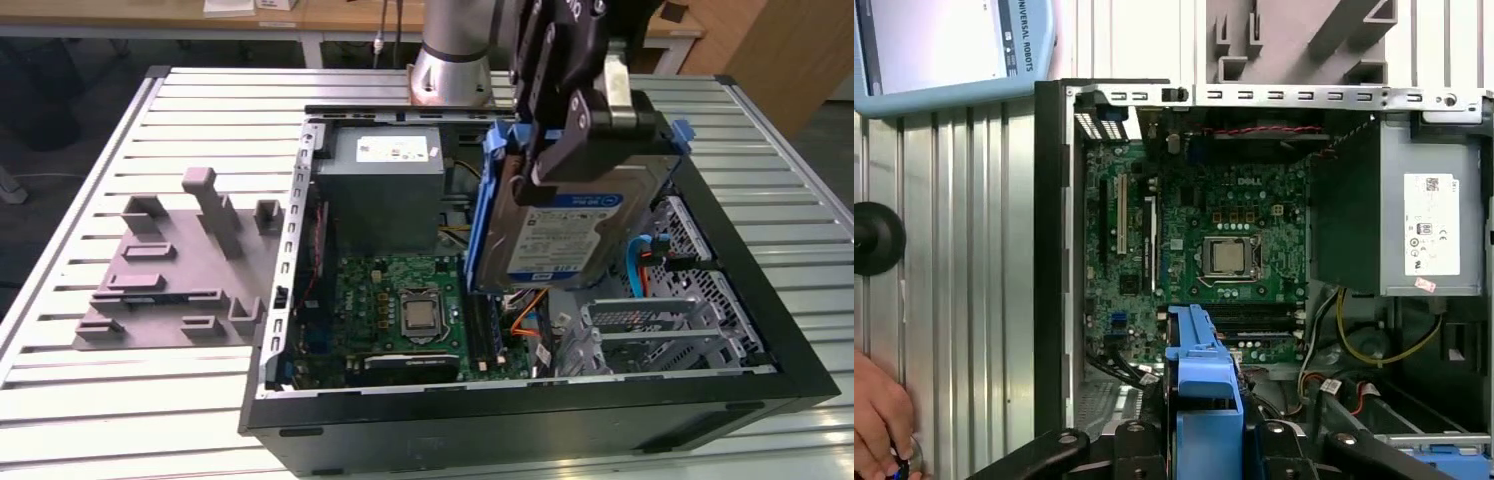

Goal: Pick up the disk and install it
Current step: 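Insert the disk into the insertion slot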

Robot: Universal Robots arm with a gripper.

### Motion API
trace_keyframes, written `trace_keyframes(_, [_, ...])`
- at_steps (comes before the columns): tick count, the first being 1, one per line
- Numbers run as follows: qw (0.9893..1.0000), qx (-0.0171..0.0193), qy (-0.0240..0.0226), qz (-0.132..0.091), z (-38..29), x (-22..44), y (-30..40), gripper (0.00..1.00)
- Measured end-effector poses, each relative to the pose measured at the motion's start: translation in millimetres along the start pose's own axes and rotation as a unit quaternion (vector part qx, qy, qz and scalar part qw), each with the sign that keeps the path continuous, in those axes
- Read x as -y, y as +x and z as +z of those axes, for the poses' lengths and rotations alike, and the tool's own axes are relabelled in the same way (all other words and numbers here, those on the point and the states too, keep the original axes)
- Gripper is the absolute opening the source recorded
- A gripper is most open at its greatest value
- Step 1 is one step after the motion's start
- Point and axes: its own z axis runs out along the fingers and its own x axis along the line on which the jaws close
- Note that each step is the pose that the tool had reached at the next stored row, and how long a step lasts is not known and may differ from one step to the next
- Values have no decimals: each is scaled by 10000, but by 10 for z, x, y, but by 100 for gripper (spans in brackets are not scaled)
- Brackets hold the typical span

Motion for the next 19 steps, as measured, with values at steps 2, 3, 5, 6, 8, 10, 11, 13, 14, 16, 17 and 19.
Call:
trace_keyframes(2, [10000,1,0,0,11,2,51,36])
trace_keyframes(3, [10000,0,0,0,17,4,64,36])
trace_keyframes(5, [10000,0,0,0,38,16,72,36])
trace_keyframes(6, [10000,0,0,0,46,36,73,36])
trace_keyframes(8, [10000,0,0,0,61,92,75,36])
trace_keyframes(10, [10000,1,0,0,73,146,81,36])
trace_keyframes(11, [10000,0,0,0,76,168,86,36])
trace_keyframes(13, [10000,0,0,0,85,197,103,36])
trace_keyframes(14, [10000,0,0,2,89,206,116,36])
trace_keyframes(16, [10000,0,0,7,97,216,140,36])
trace_keyframes(17, [10000,0,0,10,100,222,149,36])
trace_keyframes(19, [10000,1,0,19,103,246,153,36])
